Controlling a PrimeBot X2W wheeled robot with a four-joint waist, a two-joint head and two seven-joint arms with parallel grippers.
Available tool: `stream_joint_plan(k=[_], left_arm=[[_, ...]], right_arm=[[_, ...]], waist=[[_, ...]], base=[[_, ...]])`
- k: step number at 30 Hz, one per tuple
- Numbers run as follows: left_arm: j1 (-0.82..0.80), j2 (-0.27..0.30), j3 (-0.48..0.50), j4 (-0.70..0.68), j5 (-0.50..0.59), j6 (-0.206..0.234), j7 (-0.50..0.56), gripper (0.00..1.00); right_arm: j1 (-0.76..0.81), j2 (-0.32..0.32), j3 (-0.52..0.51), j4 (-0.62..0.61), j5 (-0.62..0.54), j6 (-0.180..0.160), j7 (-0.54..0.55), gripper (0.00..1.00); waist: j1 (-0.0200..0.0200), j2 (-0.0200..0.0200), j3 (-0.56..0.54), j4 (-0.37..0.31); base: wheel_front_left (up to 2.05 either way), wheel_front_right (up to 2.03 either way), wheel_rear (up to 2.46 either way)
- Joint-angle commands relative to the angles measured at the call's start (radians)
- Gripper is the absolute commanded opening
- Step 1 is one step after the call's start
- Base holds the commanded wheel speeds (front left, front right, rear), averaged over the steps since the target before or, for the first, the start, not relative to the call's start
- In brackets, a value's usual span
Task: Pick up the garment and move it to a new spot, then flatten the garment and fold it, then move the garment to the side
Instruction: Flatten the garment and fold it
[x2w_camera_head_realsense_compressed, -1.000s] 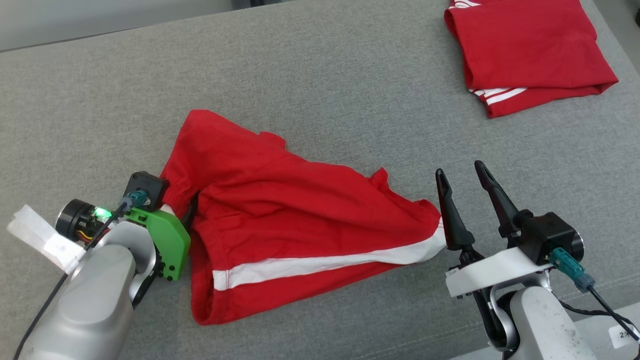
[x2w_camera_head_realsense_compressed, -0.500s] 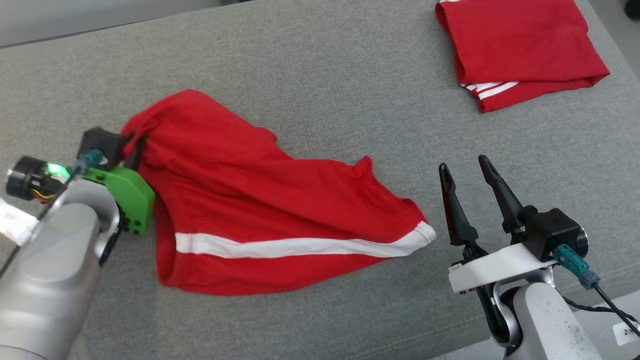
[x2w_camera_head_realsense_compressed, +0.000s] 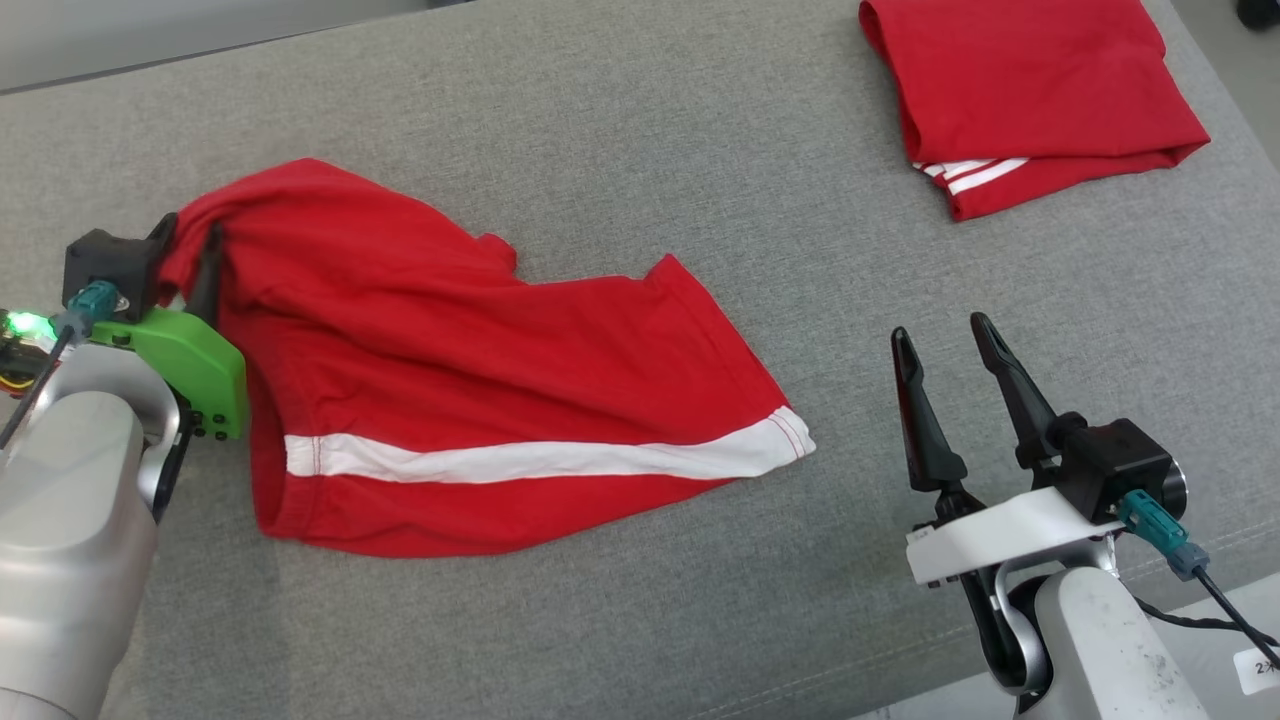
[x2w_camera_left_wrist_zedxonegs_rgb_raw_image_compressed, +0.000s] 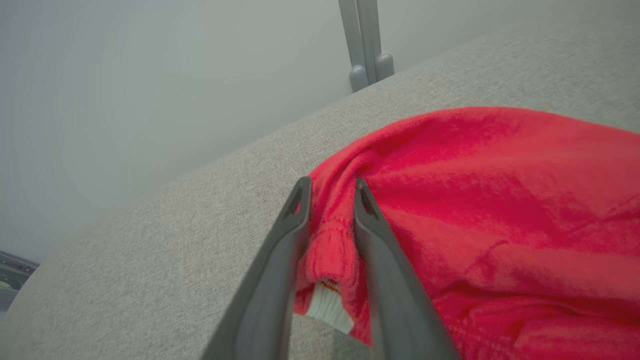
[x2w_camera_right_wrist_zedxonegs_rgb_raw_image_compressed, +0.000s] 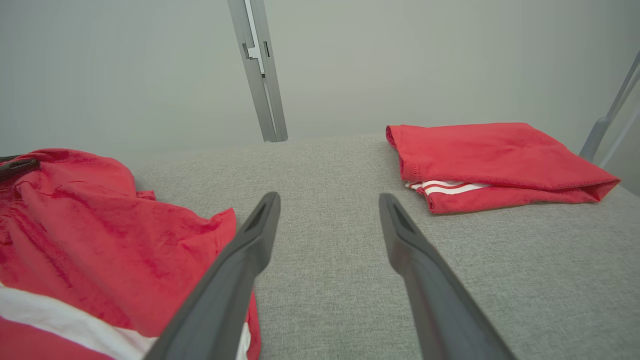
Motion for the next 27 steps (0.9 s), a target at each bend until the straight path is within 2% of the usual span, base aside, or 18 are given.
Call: stream_joint_plan(k=[1,6,10,15,21,27], left_arm=[[0.028,-0.005,0.009,-0.016,-0.004,0.01,-0.008,1.0],[0.115,-0.004,0.104,-0.198,-0.008,0.057,-0.012,1.0],[0.247,-0.013,0.208,-0.402,0.032,0.107,-0.012,1.0],[0.415,-0.043,0.321,-0.588,0.093,0.141,-0.012,1.0],[0.571,-0.106,0.443,-0.736,0.168,0.154,-0.012,1.0],[0.687,-0.171,0.534,-0.799,0.222,0.145,-0.012,1.0]], right_arm=[[0.007,0.0,-0.002,0.001,-0.008,-0.001,-0.003,1.0],[0.011,0.001,-0.014,0.007,-0.008,-0.001,-0.003,1.0],[0.027,0.001,-0.022,0.01,-0.009,-0.001,-0.003,1.0],[0.044,0.0,-0.027,0.015,-0.009,-0.001,-0.003,1.0],[0.054,-0.008,-0.038,0.022,-0.006,-0.001,-0.003,1.0],[0.07,-0.011,-0.04,0.035,-0.003,-0.001,-0.003,1.0]], waist=[[0.0,0.0,-0.011,0.011],[0.0,0.0,-0.04,0.038],[0.0,0.0,-0.073,0.066],[0.0,0.0,-0.102,0.1],[0.0,0.0,-0.125,0.139],[0.0,0.0,-0.149,0.171]], base=[[0.0,0.0,0.0],[0.0,0.0,0.0],[0.0,0.0,0.0],[0.0,0.0,0.0],[0.0,0.0,0.0],[0.0,0.0,0.0]])
